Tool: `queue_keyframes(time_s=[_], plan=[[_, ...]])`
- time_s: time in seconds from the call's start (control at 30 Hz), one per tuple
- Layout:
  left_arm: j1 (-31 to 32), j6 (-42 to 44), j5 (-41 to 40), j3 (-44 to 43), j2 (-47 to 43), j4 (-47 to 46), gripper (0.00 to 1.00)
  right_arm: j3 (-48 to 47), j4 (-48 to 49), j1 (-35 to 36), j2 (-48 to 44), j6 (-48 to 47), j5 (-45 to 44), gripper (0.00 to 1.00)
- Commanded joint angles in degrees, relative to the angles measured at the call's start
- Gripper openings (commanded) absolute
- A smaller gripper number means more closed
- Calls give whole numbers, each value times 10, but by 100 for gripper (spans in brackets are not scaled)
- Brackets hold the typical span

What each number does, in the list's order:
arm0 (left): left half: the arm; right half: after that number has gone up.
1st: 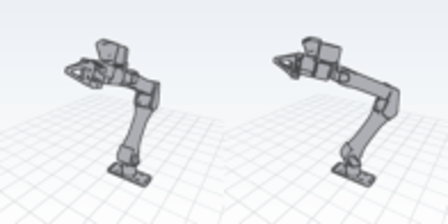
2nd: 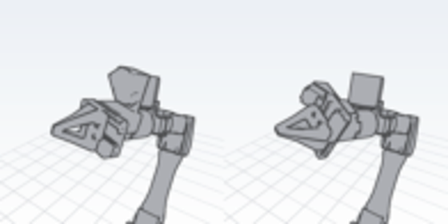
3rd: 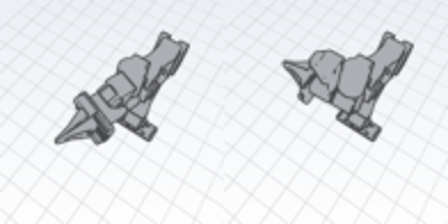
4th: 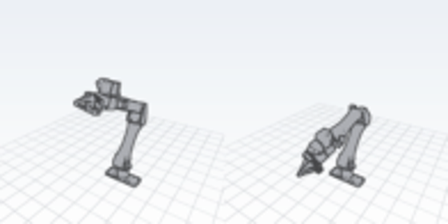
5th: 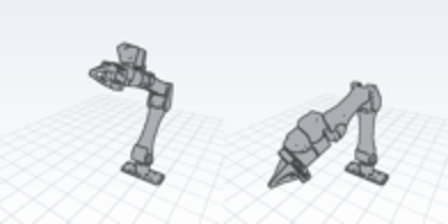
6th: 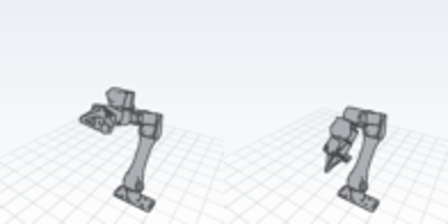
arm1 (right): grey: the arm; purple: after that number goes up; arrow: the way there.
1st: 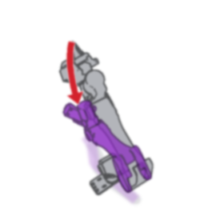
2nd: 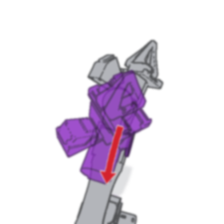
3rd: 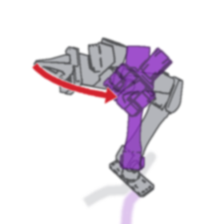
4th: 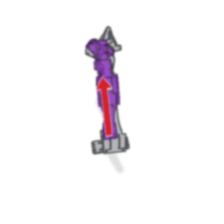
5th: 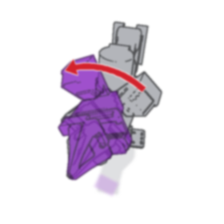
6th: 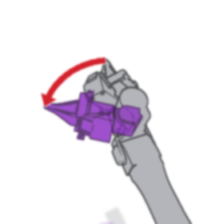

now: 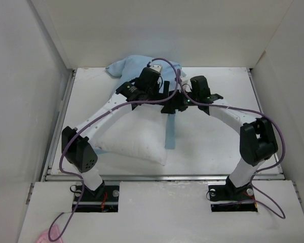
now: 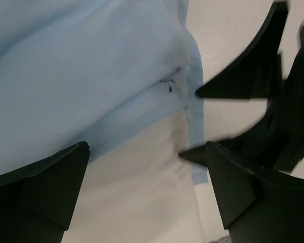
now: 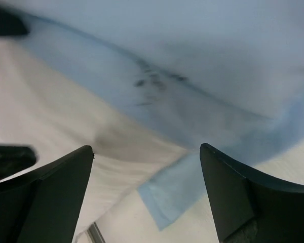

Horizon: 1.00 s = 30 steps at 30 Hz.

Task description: Put the pillow into the pillowcase

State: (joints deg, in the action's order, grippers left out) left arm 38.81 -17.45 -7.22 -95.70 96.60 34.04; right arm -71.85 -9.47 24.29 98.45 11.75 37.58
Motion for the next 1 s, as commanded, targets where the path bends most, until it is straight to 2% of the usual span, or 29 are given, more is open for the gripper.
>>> queue_keyframes(time_s=[0.0, 0.1, 0.27, 0.3, 0.37, 0.47, 0.53, 0.57, 0.6, 0.63, 0.7, 0.73, 0.83, 0.97], plan=[[50, -16, -61, -13, -37, 81, 100, -4, 25, -71, -19, 37, 18, 91], [74, -65, -104, 10, -63, 149, 100, 39, 7, -109, -55, 23, 3, 91], [93, -79, -75, 61, -71, 165, 100, 81, -12, -143, -75, 18, -34, 94], [93, -79, -75, 67, -59, 170, 100, 87, -12, -150, -70, 26, -34, 94], [93, -104, -133, 68, -5, 188, 100, 87, -7, -150, -63, 26, -34, 94], [93, -154, -243, 13, 64, 248, 100, 92, 27, -150, -57, 33, 12, 94], [86, -154, -256, 6, 116, 236, 100, 97, 43, -150, -52, 33, 29, 94], [80, -139, -230, 6, 128, 222, 100, 97, 43, -150, -52, 33, 29, 94], [80, -128, -218, 6, 146, 207, 96, 103, 50, -150, -52, 26, 29, 94], [74, -105, -206, 15, 146, 171, 79, 109, 50, -150, -52, 26, 21, 94], [69, -94, -167, 30, 151, 142, 30, 109, 55, -134, -52, 0, 11, 94], [69, -94, -167, 30, 151, 137, 0, 109, 55, -109, -45, 0, -33, 95], [64, -86, -199, 3, 129, 122, 0, 82, 60, -73, -3, -10, -94, 97], [46, -64, -220, -38, 97, 96, 0, 54, 121, -60, 71, 13, -52, 97]])
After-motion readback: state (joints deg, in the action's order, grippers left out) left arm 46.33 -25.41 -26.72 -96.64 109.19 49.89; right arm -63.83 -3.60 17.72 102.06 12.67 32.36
